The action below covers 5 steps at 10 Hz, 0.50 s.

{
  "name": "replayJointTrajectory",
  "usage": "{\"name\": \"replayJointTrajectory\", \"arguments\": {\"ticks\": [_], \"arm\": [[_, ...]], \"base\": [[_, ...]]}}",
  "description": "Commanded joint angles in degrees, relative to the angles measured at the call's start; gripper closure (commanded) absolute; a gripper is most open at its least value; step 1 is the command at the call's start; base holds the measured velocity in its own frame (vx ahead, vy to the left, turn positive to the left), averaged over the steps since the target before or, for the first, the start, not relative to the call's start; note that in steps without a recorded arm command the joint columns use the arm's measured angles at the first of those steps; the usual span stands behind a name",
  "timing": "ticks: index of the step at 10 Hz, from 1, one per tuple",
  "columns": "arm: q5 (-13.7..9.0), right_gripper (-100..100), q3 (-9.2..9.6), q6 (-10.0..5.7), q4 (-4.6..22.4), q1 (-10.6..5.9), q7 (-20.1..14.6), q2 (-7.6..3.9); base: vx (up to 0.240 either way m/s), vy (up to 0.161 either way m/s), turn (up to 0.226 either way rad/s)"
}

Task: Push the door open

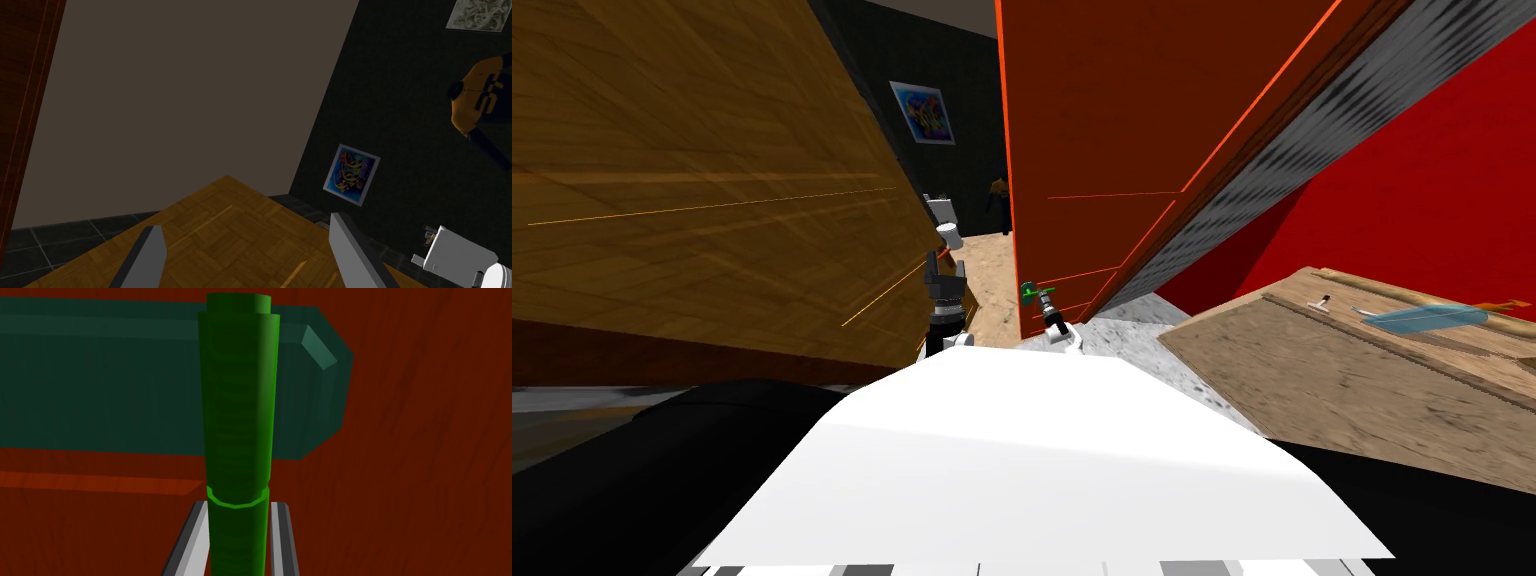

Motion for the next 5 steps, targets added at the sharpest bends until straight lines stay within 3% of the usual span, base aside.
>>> {"name": "replayJointTrajectory", "arguments": {"ticks": [1,5], "arm": [[-0.12,100,-1.71,0.02,-0.52,-0.45,0.36,-0.50],[-0.33,100,-4.25,0.01,0.17,-0.96,0.88,-0.83]], "base": [[0.162,0.157,-0.053],[0.142,0.143,-0.064]]}}
